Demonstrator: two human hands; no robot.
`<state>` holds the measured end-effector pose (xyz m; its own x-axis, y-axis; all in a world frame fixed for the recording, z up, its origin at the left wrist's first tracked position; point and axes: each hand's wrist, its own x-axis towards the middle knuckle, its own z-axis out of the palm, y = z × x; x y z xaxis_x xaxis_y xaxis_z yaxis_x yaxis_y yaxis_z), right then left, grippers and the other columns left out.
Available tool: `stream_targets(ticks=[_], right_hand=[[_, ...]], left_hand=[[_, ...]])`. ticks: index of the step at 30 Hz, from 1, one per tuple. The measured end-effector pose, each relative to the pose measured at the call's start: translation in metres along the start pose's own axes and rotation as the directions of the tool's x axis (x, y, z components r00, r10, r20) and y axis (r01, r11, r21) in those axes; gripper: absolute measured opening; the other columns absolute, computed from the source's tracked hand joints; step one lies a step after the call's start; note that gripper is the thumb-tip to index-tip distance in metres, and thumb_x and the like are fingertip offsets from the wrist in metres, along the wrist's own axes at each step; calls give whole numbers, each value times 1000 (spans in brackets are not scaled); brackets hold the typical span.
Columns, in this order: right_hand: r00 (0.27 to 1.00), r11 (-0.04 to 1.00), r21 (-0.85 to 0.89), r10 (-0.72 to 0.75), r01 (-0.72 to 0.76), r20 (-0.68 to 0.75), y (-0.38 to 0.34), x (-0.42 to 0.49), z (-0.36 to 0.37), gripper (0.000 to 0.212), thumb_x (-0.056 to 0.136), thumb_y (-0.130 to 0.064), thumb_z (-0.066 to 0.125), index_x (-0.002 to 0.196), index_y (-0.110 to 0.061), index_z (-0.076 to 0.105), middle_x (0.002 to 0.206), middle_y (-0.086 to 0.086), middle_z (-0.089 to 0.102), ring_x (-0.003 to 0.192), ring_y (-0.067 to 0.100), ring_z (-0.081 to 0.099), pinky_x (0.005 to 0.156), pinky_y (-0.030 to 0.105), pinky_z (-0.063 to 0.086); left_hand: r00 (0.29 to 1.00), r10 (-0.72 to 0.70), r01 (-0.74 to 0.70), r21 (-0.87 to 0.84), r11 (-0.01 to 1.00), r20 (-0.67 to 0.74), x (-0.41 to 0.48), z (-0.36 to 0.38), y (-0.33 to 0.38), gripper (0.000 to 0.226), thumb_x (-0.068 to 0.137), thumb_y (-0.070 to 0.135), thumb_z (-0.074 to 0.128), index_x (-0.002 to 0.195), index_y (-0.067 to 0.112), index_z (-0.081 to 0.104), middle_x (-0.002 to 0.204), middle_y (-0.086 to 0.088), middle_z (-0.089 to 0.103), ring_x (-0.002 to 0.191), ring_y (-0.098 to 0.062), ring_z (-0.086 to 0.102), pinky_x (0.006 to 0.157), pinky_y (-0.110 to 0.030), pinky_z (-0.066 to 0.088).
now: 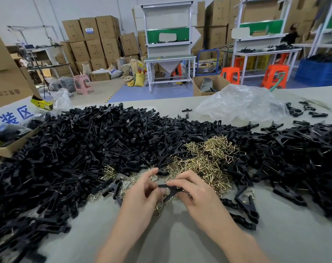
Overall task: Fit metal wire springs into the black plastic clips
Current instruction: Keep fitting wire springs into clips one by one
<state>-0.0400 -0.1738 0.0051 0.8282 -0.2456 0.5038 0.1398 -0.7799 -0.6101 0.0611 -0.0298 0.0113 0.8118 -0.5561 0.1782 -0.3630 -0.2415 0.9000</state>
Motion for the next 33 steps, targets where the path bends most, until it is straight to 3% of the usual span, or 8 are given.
stream_targets(ticks=[4, 10, 12, 16, 20, 25, 30, 33], right_hand=[[1000, 999, -31, -12, 11, -28, 1, 1, 3, 41, 87, 4, 70, 119, -21, 72, 110, -16, 55, 101, -4, 56, 91, 5, 39], [1000, 1000, -28, 2, -2, -19, -3, 2, 5, 38, 87, -4, 74, 122, -19, 73, 105, -14, 54, 98, 3, 56, 89, 7, 39], [1000, 1000, 6, 20, -20, -2, -8, 2, 6, 48, 89, -10, 75, 132, -30, 66, 105, -20, 52, 100, -4, 53, 90, 5, 36], [998, 995, 76, 62, -64, 30, -20, 0, 6, 77, 88, -16, 75, 138, -61, 38, 109, -27, 55, 113, -6, 51, 95, 5, 35], [1000, 995, 92, 29, -30, 11, -29, -3, 11, 86, 88, -8, 73, 145, -53, 28, 107, -32, 53, 113, -2, 50, 99, 5, 34], [999, 996, 90, 24, -26, 22, -29, -2, 11, 84, 85, -4, 73, 145, -49, 33, 108, -37, 52, 114, -2, 50, 99, 6, 34], [1000, 997, 76, 13, -12, -4, -26, -3, 14, 89, 81, -1, 75, 150, -44, 39, 111, -38, 49, 115, -6, 52, 99, 10, 41], [999, 997, 66, 35, -37, 23, -24, -1, 15, 100, 82, -3, 74, 153, -51, 23, 110, -32, 51, 115, -5, 50, 100, 9, 38]], left_hand=[[999, -11, 10, -12, 1000, -50, -2, 9, 4, 42, 95, 11, 64, 130, 34, 56, 80, 14, 73, 72, 0, 66, 72, -25, 51], [989, -142, 129, -209, 969, -49, -6, 25, 8, 38, 102, 11, 50, 128, 37, 60, 100, 8, 74, 96, -14, 70, 95, -46, 55], [975, -217, 196, -313, 930, -35, -7, 26, 8, 32, 97, 27, 52, 122, 45, 64, 111, 11, 72, 107, -11, 66, 98, -42, 53], [976, -212, 179, -371, 911, -49, -10, 26, 15, 23, 99, 50, 50, 112, 45, 68, 105, 20, 72, 99, 1, 66, 81, -26, 45], [988, -137, 106, -327, 939, -75, -11, 31, 21, 33, 105, 38, 42, 89, 32, 71, 90, 9, 71, 88, -5, 67, 78, -24, 46], [988, -135, 103, -335, 937, -73, -9, 31, 21, 40, 105, 37, 38, 85, 31, 72, 85, 6, 71, 79, -2, 66, 64, -8, 45], [994, -105, 105, -376, 920, 22, -6, 30, 23, 47, 107, 40, 34, 87, 25, 73, 89, 1, 76, 83, -6, 70, 65, -11, 49], [994, -105, 112, -343, 933, 40, -6, 30, 20, 41, 107, 37, 38, 88, 22, 71, 90, -3, 73, 89, -15, 69, 76, -24, 53]])
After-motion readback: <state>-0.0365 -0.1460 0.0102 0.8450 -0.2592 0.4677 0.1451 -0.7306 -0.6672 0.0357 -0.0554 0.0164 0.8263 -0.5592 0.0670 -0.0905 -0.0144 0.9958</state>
